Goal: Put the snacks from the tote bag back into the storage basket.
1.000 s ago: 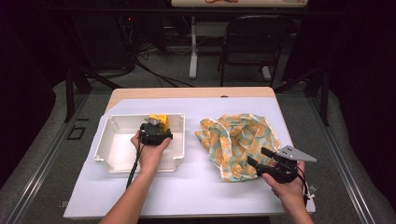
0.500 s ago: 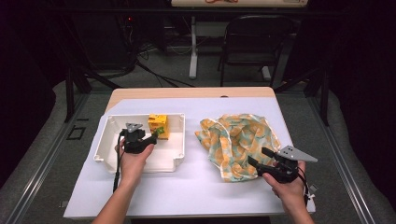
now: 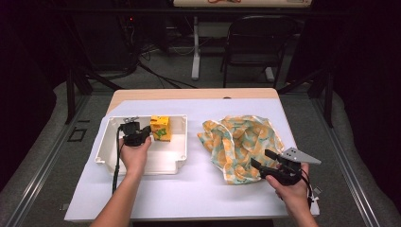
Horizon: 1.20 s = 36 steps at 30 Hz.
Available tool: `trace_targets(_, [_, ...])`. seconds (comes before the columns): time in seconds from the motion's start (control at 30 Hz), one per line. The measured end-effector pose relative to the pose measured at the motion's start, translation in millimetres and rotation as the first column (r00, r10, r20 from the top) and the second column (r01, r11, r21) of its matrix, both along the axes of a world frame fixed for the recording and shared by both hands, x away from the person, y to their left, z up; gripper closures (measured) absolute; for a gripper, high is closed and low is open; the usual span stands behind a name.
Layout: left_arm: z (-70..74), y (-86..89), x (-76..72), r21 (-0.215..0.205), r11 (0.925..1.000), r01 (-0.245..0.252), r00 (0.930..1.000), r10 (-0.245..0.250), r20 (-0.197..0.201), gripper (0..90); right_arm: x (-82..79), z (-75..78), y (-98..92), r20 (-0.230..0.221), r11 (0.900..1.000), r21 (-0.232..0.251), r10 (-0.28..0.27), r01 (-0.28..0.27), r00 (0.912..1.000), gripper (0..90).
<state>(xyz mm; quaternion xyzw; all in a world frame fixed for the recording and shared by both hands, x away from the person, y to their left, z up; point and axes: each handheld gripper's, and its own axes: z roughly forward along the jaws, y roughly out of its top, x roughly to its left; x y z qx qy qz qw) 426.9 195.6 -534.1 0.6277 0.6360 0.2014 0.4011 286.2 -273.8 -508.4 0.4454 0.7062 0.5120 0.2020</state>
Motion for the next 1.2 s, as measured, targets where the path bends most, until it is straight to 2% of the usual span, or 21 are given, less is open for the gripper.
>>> trace_targets(0.4, [-7.5, -7.8, 5.8, -0.044, 0.9987, 0.024, 0.9996, -0.025, -0.013, 90.0, 0.5, -1.0, 2.1, -0.003, 1.000, -0.004, 0.002, -0.002, 1.0000, 28.8])
trace_targets(0.53, [-10.1, -11.3, 8.8, -0.042, 0.9983, 0.040, 0.9989, -0.041, -0.023, 90.0, 0.5, -1.2, 2.2, -0.004, 1.000, -0.005, 0.004, -0.004, 1.0000, 28.8])
trace_targets(0.7, [-7.6, -17.0, 13.4, -0.034, 0.9980, 0.053, 0.9984, -0.053, -0.018, 90.0, 0.6, -2.0, 2.5, -0.007, 1.000, 0.001, 0.003, -0.003, 1.0000, 28.9])
trace_targets(0.9, [-8.1, -20.6, 17.4, -0.056, 0.9971, 0.051, 0.9986, -0.052, -0.009, 90.0, 0.3, -1.9, 2.0, -0.008, 1.000, -0.002, 0.002, -0.002, 1.0000, 29.1])
trace_targets(0.97, [-8.4, -20.7, 15.6, -0.053, 0.9974, 0.049, 0.9987, -0.049, -0.014, 90.0, 0.3, -2.0, 2.1, -0.006, 1.000, -0.003, 0.003, -0.003, 1.0000, 29.1])
trace_targets(1.03, [-7.2, -20.9, 10.8, -0.028, 0.9977, 0.061, 0.9977, -0.062, -0.027, 90.0, 0.1, -1.9, 1.4, -0.005, 1.000, -0.007, -0.001, 0.001, 1.0000, 29.1])
trace_targets(1.1, [-5.8, -21.7, 4.1, -0.022, 0.9977, 0.064, 0.9978, -0.064, -0.013, 90.0, 0.1, -2.0, 0.5, -0.005, 1.000, -0.001, -0.001, 0.001, 1.0000, 29.2])
trace_targets(1.2, [-4.8, -21.0, -5.8, -0.008, 0.9965, 0.084, 0.9962, -0.084, -0.024, 90.0, 0.5, -2.1, -0.3, -0.005, 1.000, 0.004, -0.005, 0.005, 1.0000, 29.2])
